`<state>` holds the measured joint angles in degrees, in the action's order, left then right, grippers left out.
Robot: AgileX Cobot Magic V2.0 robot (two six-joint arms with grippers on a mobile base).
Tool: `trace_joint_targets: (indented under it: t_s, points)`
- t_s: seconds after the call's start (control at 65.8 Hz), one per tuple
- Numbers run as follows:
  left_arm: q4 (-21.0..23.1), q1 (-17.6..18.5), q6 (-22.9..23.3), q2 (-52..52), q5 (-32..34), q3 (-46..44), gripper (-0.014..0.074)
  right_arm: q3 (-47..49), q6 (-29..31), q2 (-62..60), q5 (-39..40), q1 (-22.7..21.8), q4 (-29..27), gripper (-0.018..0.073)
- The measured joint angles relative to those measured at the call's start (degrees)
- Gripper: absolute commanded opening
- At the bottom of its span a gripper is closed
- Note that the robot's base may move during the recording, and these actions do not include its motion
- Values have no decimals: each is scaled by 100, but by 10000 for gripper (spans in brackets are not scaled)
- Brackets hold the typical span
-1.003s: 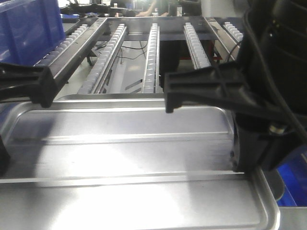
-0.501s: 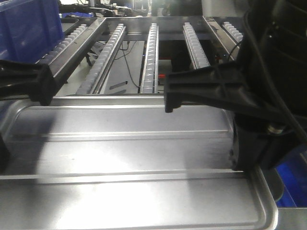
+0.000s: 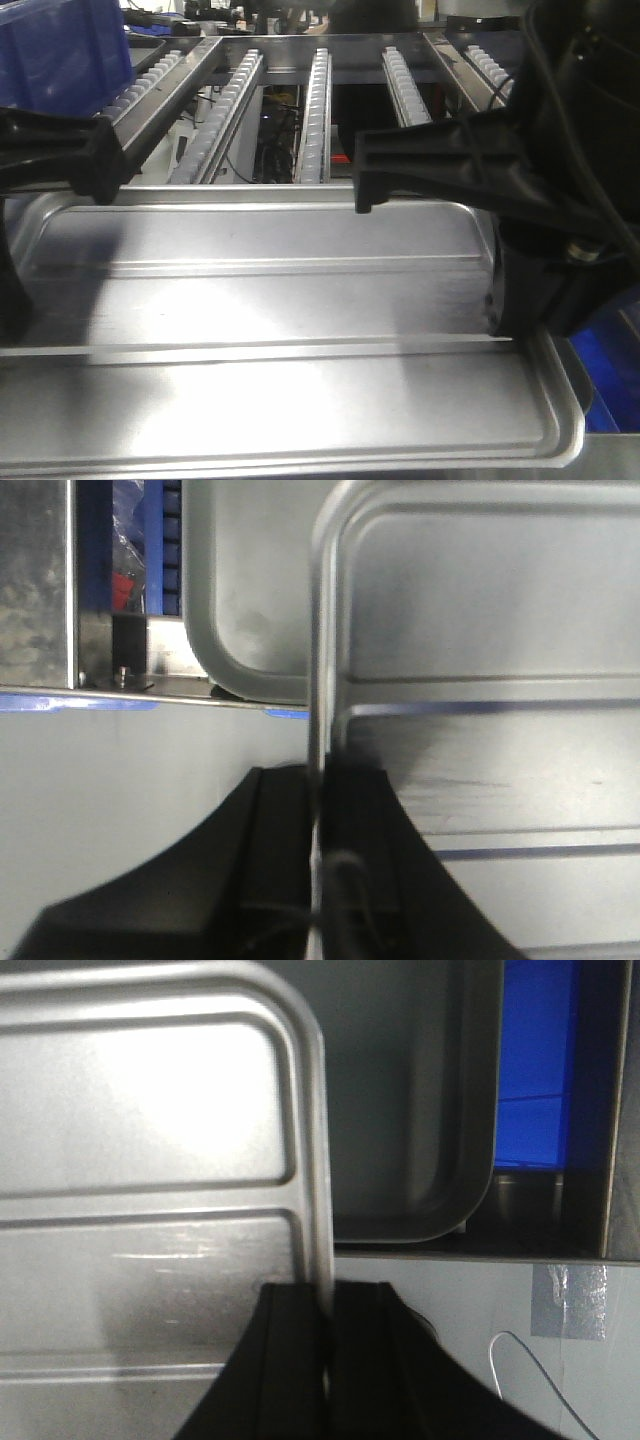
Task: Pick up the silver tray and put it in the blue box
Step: 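Lift the tray with both grippers and pull it toward the robot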
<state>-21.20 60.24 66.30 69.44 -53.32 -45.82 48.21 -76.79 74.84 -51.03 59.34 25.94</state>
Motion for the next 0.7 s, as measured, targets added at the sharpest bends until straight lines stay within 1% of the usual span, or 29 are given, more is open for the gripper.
trace_joint_targets:
  t_s: [0.38,0.547,0.699]
  points:
    - [-11,0,-85,297,-152,-377,-15,-276,32,-223,91,-13,11,69]
    - [-1,9,-107,317,-104,-408,-15,-432,137,-438,301,-198,-19,68]
    - [-1,22,-141,354,-106,-418,-15,-467,442,-478,432,-363,-243,68]
